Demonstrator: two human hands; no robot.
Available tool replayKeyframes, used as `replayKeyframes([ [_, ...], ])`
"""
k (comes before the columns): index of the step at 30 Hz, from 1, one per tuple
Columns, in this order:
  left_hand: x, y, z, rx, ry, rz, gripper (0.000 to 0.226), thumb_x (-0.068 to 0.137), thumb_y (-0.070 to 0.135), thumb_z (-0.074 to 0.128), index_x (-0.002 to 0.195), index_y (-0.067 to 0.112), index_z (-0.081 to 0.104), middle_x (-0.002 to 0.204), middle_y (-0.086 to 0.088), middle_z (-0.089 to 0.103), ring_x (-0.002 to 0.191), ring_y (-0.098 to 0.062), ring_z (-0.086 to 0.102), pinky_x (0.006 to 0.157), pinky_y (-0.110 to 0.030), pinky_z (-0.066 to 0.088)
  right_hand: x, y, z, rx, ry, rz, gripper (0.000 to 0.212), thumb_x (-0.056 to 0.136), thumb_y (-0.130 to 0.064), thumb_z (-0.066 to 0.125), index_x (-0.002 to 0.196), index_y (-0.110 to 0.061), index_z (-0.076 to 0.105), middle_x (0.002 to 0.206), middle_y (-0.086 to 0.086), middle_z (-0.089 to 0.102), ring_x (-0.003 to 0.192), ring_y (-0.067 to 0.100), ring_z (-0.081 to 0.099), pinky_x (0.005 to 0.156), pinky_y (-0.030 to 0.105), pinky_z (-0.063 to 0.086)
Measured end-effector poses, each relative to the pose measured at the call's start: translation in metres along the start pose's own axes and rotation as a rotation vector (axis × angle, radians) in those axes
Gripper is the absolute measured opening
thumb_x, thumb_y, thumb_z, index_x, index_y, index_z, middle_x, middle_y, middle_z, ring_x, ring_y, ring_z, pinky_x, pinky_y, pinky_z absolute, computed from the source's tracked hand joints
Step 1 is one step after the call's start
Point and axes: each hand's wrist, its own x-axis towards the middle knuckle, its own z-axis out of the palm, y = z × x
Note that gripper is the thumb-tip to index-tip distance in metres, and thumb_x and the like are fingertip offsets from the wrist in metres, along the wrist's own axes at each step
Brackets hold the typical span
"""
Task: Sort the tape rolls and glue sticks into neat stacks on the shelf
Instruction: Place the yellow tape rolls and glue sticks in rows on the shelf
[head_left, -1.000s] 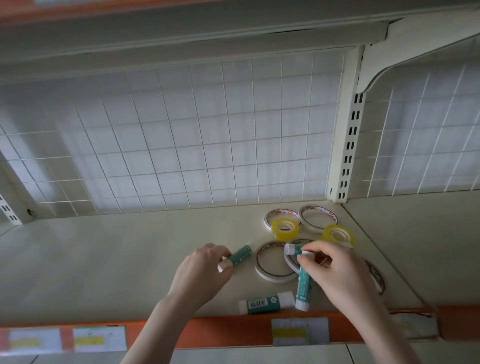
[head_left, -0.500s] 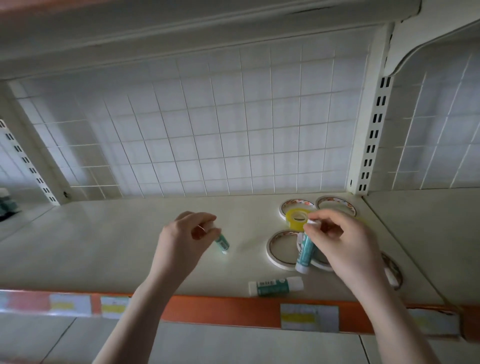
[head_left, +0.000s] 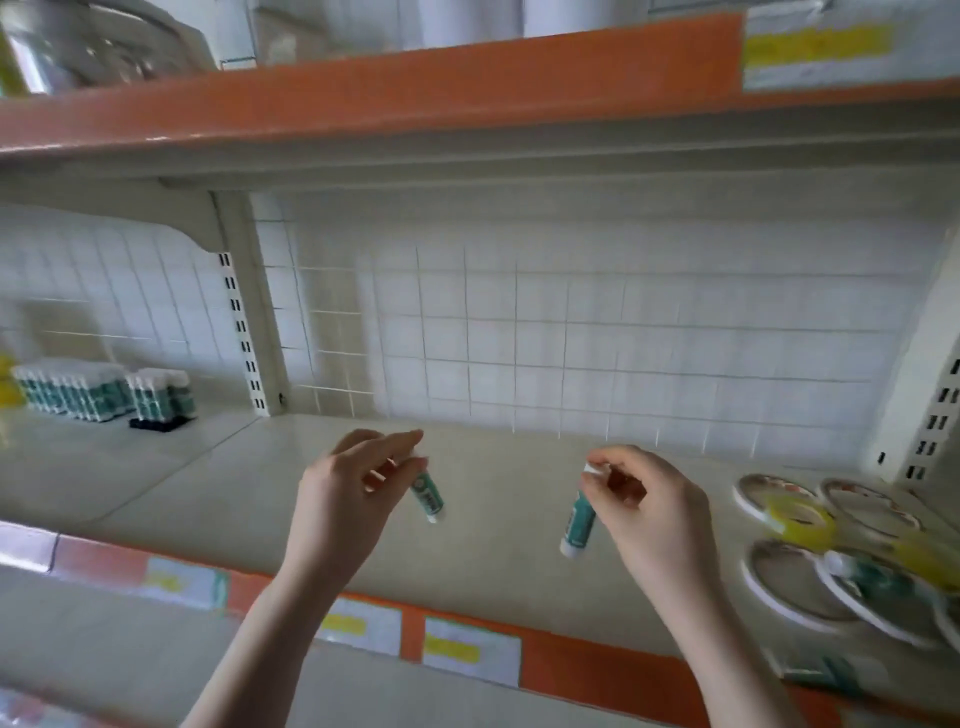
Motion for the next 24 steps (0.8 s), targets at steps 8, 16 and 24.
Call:
replayKeyframes([
  [8,0.026,-0.122,-0.117,0.061,0.042,-0.034,0.021,0.074,0.010,0.077,0.092,0.018,0.074,0.078,0.012,0.061,0.065,-0.001,0.060,0.062,-0.009,0.046,-0.007,-0.093,0.158,0.036,-0.068,0.012,0.013,0.072,-0.010,0.077,0.081,-0.017,0.069,0.075,-0.002,0.067,0.068,0.018,0.063,0.066,0.030,0.045],
  [16,0.046,-0.227,-0.203,0.199,0.061,-0.091,0.022,0.073,0.012,0.078,0.092,0.021,0.075,0.078,0.016,0.061,0.069,-0.003,0.060,0.062,-0.016,0.048,0.010,-0.166,0.280,0.041,-0.226,-0.041,0.012,0.075,-0.010,0.072,0.078,-0.020,0.067,0.072,-0.005,0.064,0.068,0.017,0.060,0.061,0.028,0.042],
  [24,0.079,-0.331,-0.257,0.280,0.093,-0.136,0.020,0.073,0.014,0.078,0.093,0.020,0.075,0.076,0.014,0.060,0.059,-0.002,0.058,0.064,-0.025,0.052,0.041,-0.216,0.404,0.054,-0.317,-0.115,0.009,0.077,-0.014,0.071,0.085,-0.019,0.069,0.075,-0.005,0.065,0.069,0.013,0.059,0.062,0.023,0.039],
])
